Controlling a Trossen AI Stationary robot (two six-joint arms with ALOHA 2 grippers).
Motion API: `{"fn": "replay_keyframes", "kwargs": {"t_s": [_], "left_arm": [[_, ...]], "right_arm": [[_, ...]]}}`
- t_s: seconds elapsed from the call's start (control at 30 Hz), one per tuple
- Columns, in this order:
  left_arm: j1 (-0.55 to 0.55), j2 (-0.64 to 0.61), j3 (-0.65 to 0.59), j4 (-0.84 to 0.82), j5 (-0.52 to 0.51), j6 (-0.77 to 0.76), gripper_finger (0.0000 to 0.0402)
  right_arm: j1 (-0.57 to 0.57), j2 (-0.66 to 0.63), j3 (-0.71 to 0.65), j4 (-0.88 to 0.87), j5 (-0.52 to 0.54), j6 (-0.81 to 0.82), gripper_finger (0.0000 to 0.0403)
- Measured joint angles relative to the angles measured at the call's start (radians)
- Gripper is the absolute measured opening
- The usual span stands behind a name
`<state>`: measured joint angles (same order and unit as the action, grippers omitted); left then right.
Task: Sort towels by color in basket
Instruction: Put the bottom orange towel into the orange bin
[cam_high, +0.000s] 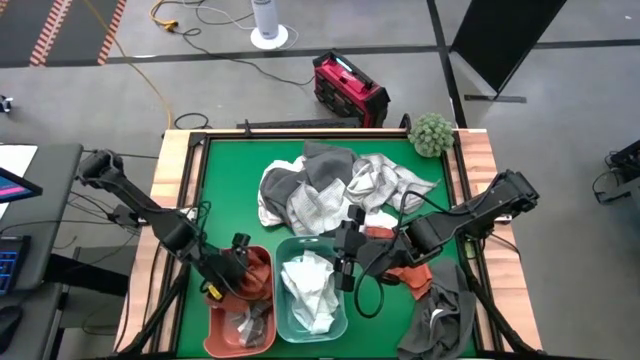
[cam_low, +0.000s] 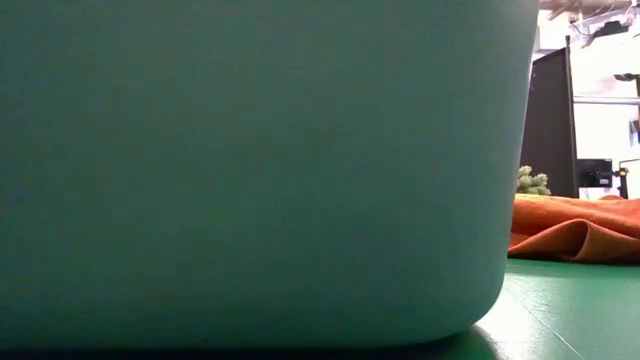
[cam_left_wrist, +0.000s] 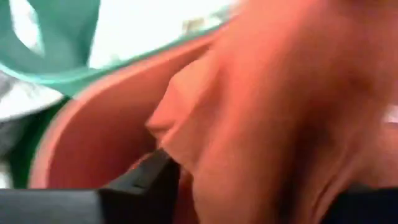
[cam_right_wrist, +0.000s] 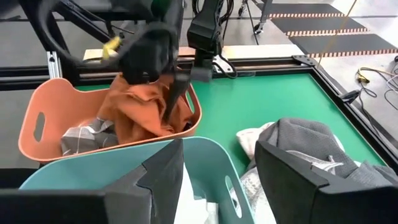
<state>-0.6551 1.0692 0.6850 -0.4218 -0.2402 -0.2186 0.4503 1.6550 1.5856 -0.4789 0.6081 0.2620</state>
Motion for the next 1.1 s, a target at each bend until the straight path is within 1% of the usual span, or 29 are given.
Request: {"fn": "replay_keyframes", "kwargs": {"t_s": [0.07,0.13,0.2,0.3,0.37,0.5,0.63,0.73,0.8,0.83,0.97,1.1], "left_arm": [[0.001,-0.004,0.073,-0.12,-0.002,0.002,0.0238],[0.001,-0.005,0.146,-0.209,-0.004,0.006,0.0252],[0.0,-0.007,0.208,-0.255,-0.005,0.006,0.0257],[-0.008,-0.006,0.266,-0.279,0.007,0.017,0.0258],[-0.01,-0.007,0.286,-0.276,-0.002,0.052,0.0258],[-0.008,-0.006,0.291,-0.282,-0.082,0.094,0.0258],[-0.009,-0.006,0.291,-0.263,-0.087,0.117,0.0258],[-0.009,0.011,0.282,-0.258,-0.084,0.092,0.0258],[-0.008,0.034,0.265,-0.267,-0.05,0.074,0.0258],[-0.008,0.049,0.259,-0.263,-0.017,0.066,0.0258],[-0.016,0.098,0.253,-0.189,0.131,0.037,0.0258],[-0.034,0.125,0.253,-0.12,0.218,0.032,0.0258]], "right_arm": [[0.001,0.0,0.0,0.0,-0.001,0.001,0.0226],[0.004,0.0,0.0,0.0,-0.001,0.003,0.0226],[0.007,0.0,0.0,0.0,-0.001,0.003,0.0226],[0.007,0.0,0.0,0.0,-0.003,0.003,0.0226],[0.007,0.0,0.0,-0.001,-0.004,0.003,0.0226],[0.007,0.0,0.0,-0.014,-0.004,0.004,0.0226],[0.007,0.0,0.0,-0.028,-0.004,0.025,0.0226],[0.007,0.0,0.0,-0.038,-0.004,0.028,0.0226],[0.007,0.002,0.0,-0.039,-0.004,0.033,0.0226],[0.007,0.002,0.0,-0.039,-0.004,0.033,0.0226],[0.007,0.003,0.0,-0.039,-0.004,0.036,0.0226],[0.007,0.003,0.0,-0.039,-0.004,0.036,0.0226]]}}
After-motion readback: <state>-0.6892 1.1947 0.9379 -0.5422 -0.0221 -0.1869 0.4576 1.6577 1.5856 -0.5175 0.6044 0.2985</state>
